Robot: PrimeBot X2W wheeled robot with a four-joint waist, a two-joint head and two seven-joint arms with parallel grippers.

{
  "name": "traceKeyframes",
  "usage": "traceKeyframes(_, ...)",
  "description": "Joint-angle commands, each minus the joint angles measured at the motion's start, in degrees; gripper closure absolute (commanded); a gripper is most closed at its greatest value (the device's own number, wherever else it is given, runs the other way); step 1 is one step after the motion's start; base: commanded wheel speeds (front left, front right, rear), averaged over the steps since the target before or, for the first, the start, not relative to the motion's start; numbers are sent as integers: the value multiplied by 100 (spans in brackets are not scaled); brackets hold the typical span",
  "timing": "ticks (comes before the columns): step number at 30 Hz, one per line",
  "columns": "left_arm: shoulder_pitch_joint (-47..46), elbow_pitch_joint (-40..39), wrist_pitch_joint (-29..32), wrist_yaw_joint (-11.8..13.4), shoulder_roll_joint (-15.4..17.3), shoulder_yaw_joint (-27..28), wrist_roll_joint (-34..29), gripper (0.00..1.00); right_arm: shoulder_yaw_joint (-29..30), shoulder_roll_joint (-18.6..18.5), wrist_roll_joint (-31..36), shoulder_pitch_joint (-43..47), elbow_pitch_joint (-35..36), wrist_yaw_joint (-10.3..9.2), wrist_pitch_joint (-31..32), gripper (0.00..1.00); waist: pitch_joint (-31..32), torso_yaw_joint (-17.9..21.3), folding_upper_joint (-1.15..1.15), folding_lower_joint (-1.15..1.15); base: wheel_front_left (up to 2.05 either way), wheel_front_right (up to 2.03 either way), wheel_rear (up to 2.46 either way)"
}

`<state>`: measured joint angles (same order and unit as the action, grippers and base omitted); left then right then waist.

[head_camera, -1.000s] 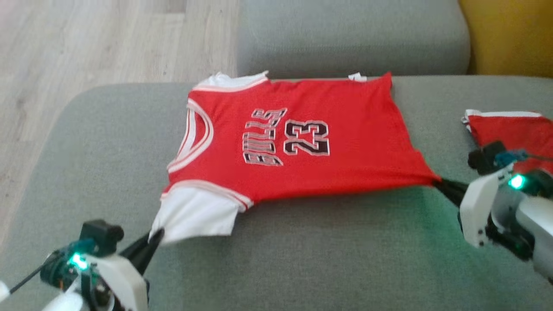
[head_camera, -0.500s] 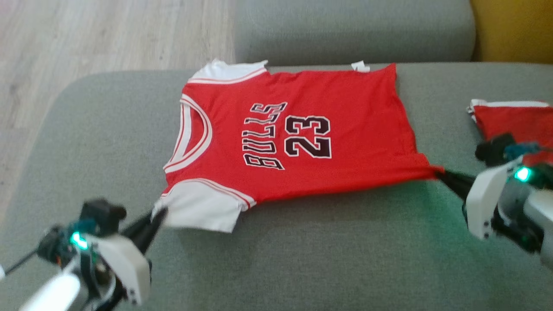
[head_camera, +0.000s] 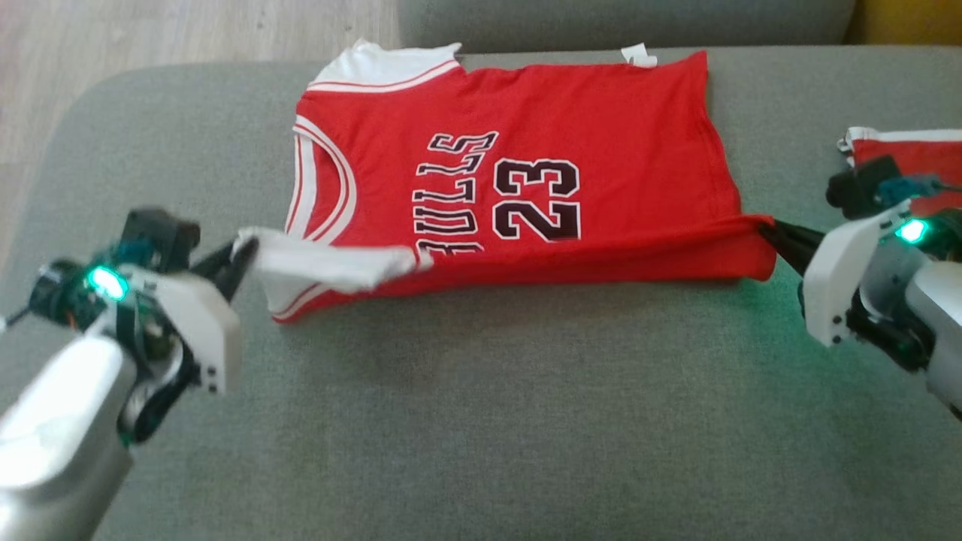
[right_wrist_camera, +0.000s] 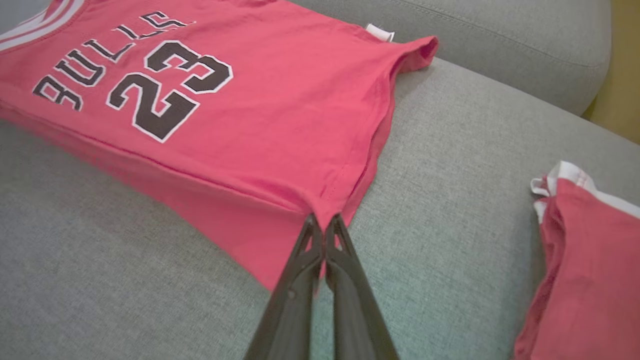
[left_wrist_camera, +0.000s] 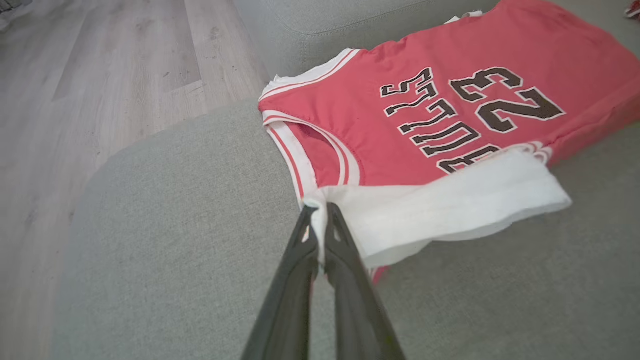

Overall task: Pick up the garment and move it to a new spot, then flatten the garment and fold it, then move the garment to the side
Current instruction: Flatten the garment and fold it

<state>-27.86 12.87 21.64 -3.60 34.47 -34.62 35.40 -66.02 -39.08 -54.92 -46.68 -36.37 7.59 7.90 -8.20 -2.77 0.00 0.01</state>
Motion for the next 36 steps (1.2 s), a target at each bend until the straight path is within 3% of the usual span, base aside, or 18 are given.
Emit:
traceKeyframes(1, -594, 96, 16, -40, 144, 216, -110, 100, 65, -22, 60, -179, -31, -10, -11, 100, -103, 30, 0, -1, 0, 0, 0)
traceKeyframes(19, -2575, 2347, -335, -343, -358, -459, -801, 100, -86, 758, 351, -1087, -826, -10, -163, 100, -930, 367, 0, -1, 0, 0, 0)
traceKeyframes(20, -2646, 2447, -396, -341, -386, -476, -833, 83, -83, 792, 381, -1137, -906, -10, -207, 100, -963, 381, 0, -1, 0, 0, 0)
traceKeyframes(21, -2720, 2541, -509, -303, -415, -471, -875, 9, -75, 832, 425, -1190, -991, -10, -275, 100, -993, 393, 0, -1, 0, 0, 0)
traceKeyframes(22, -2791, 2637, -653, -229, -452, -451, -917, 0, -54, 877, 459, -1239, -1069, -10, -371, 12, -1019, 402, 0, -1, 0, 0, 0)
traceKeyframes(23, -2852, 2729, -807, -161, -492, -437, -959, 0, 15, 932, 441, -1275, -1169, -10, -473, 0, -1035, 409, 0, -1, 0, 0, 0)
traceKeyframes(28, -3036, 3081, -1816, 261, -767, -175, -949, 0, 445, 1193, 289, -1398, -1617, -10, -1077, 0, -966, 384, 0, -1, 0, 0, 0)
traceKeyframes(36, -2748, 3139, -3397, 627, -1270, 426, -474, 0, 1383, 1646, -31, -1446, -2007, -10, -2159, 0, -405, 255, 0, -1, 0, 0, 0)
